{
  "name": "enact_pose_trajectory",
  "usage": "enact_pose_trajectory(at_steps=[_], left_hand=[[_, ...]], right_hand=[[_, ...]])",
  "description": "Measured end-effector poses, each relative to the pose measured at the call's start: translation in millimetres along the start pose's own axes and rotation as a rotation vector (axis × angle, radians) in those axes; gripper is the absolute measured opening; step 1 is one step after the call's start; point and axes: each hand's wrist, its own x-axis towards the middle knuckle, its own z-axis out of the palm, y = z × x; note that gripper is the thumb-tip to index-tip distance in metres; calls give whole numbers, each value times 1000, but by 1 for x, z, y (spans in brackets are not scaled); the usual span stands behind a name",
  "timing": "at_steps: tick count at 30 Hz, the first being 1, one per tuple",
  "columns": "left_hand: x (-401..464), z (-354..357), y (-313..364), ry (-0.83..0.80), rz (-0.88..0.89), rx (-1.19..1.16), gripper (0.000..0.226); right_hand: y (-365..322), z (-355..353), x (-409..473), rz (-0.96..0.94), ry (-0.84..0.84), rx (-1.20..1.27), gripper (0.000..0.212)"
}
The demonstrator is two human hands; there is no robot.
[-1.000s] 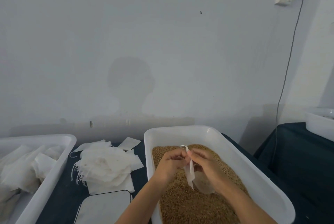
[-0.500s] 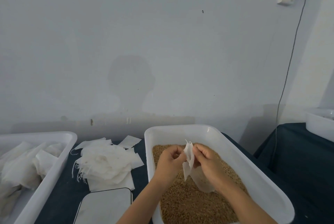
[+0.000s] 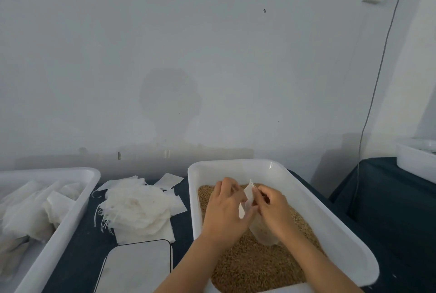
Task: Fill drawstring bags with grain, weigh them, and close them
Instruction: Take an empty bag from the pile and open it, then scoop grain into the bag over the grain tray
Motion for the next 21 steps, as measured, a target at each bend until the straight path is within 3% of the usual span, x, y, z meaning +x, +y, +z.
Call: enact_pose_trajectory(at_steps=[2, 4, 8, 11, 18, 21], left_hand=[[1, -4, 1, 94, 15, 11, 13], [2, -7, 2, 146, -38, 12, 10], [2, -10, 4, 153, -127, 4, 9], [2, -8, 3, 150, -209, -30, 8], [4, -9, -1, 217, -290, -76, 9], [6, -10, -2, 248, -286, -61, 11]], right_hand=[[0, -3, 2, 96, -2, 106, 32], [3, -12, 5, 212, -47, 1, 24], [22, -41, 4, 367, -473, -580, 28], [23, -47, -9, 411, -682, -721, 34], [4, -63, -5, 202, -510, -770, 10], [-21, -82, 4, 35, -470, -979, 10]])
